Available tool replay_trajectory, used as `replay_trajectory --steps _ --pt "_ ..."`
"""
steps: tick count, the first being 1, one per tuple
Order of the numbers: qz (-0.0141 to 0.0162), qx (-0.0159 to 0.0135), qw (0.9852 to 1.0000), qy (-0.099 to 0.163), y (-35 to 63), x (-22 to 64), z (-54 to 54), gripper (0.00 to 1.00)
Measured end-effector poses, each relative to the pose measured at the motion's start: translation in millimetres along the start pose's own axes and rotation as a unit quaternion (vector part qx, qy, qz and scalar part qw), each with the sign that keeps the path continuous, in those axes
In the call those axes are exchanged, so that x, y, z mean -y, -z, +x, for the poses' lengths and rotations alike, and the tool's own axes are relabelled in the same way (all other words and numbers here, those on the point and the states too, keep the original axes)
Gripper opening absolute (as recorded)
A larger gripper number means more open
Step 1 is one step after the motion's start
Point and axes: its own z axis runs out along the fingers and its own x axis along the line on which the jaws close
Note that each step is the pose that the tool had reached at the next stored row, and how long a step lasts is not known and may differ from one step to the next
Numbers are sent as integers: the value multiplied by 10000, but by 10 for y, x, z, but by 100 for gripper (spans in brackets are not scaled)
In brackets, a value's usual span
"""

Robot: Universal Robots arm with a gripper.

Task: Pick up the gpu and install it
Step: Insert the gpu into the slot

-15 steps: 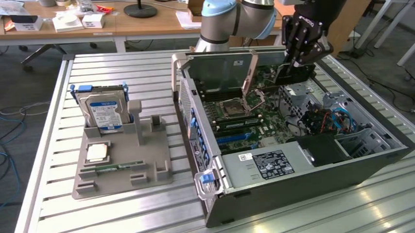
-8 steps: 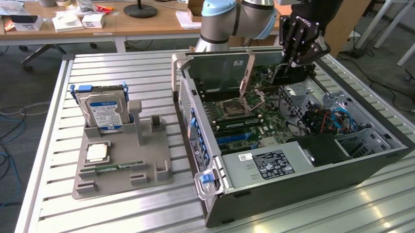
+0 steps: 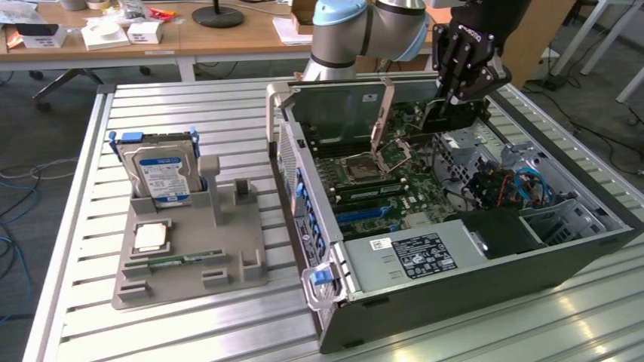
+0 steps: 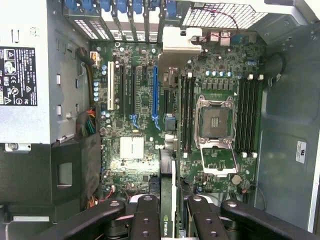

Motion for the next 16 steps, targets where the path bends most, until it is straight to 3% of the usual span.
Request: replay_trajectory --steps 16 --pt "6 -16 9999 -144 -3 -8 0 26"
